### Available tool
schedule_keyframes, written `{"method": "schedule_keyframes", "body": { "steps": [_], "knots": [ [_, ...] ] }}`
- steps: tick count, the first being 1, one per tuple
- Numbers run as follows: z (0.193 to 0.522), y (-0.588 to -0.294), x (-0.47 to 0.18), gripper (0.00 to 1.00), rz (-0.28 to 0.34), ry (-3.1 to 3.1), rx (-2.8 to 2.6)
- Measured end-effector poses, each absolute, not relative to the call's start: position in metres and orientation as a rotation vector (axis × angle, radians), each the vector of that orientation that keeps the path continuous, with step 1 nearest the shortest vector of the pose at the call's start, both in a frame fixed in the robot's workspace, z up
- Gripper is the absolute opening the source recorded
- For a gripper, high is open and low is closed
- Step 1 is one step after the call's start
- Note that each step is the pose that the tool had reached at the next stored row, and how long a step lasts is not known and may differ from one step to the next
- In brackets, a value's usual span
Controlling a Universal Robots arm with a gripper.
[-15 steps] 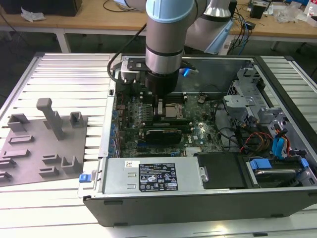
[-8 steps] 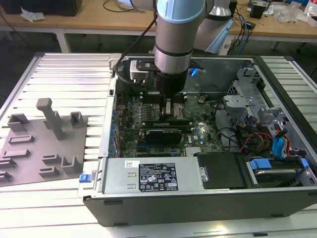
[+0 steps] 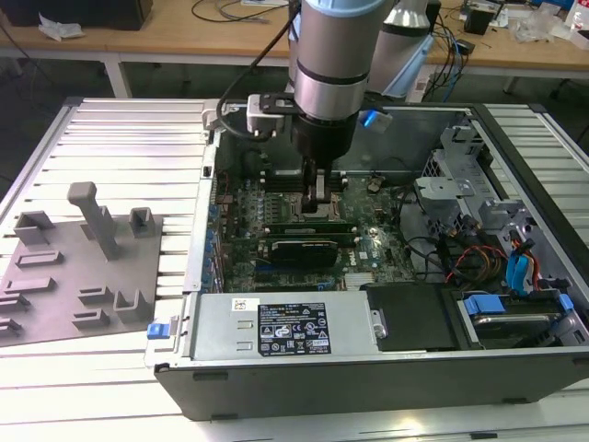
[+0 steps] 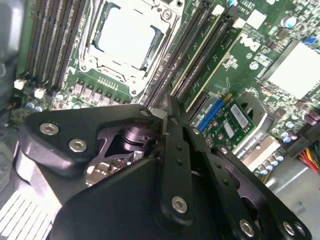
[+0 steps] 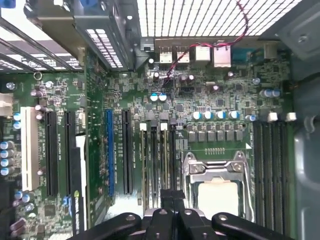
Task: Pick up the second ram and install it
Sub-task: 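Press down the second ram until it locks into place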
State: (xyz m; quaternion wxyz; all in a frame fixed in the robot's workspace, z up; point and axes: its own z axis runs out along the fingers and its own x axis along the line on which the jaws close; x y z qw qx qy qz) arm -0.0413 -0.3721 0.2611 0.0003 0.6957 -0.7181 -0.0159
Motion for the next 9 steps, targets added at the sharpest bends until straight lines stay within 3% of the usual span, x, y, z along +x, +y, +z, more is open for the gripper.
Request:
{"method": "schedule_keyframes", "body": {
  "steps": [9],
  "knots": [
    [0.2632,-0.3721,-0.0405,0.11,-0.051,-2.256,2.186]
  ]
}}
